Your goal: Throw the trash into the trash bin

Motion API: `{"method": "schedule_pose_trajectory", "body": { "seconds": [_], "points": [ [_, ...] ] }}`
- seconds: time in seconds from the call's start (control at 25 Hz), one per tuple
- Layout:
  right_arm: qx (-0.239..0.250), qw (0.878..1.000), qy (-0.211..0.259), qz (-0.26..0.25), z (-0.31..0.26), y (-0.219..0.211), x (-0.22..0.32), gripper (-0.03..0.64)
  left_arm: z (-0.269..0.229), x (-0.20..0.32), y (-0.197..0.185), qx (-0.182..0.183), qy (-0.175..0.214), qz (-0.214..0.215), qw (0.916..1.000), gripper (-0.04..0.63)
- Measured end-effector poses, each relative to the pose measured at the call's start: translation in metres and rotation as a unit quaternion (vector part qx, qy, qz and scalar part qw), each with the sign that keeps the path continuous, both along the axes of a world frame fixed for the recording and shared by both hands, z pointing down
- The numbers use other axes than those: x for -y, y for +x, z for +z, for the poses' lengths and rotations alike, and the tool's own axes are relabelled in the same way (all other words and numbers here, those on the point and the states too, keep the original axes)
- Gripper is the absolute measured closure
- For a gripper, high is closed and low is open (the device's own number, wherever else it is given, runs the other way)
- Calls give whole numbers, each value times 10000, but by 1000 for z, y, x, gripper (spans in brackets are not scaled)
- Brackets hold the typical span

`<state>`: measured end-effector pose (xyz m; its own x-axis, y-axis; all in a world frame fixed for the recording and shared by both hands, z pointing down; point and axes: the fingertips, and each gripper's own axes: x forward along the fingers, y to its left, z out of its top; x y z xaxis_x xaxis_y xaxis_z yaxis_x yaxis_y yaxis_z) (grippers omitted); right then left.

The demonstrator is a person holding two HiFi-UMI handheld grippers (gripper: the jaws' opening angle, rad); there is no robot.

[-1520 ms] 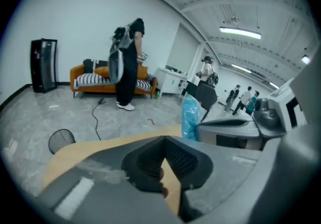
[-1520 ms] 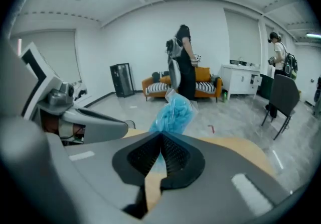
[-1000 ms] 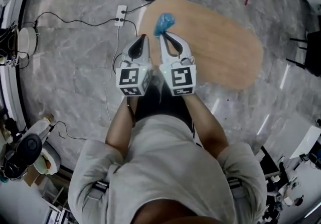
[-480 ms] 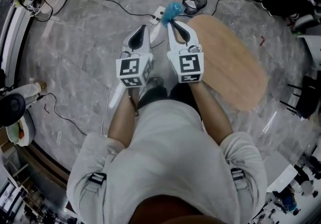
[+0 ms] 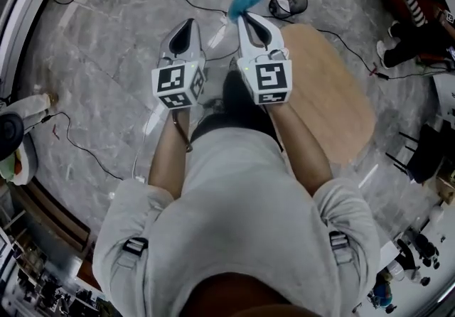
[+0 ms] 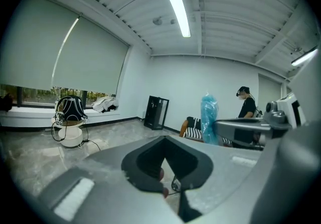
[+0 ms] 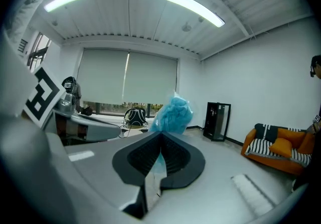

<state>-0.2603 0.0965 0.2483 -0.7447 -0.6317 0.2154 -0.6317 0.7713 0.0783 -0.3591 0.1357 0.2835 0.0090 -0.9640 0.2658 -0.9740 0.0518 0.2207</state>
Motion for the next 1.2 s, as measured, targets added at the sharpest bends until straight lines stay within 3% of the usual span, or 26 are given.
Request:
{"method": "schedule_pose_trajectory", "body": {
  "seconds": [0.2,0.56,1.2],
  "points": [
    [89,9999,-84,22,15,-8,64,604,12,64,-12,121,-133,44,9998,580],
    [221,9985,-266,421,25,10,197,605,12,205,3,119,-282,400,9987,580],
    [191,9919,-494,1158,38,48,272,604,15,300,46,291,-435,1352,9894,580]
  ]
}}
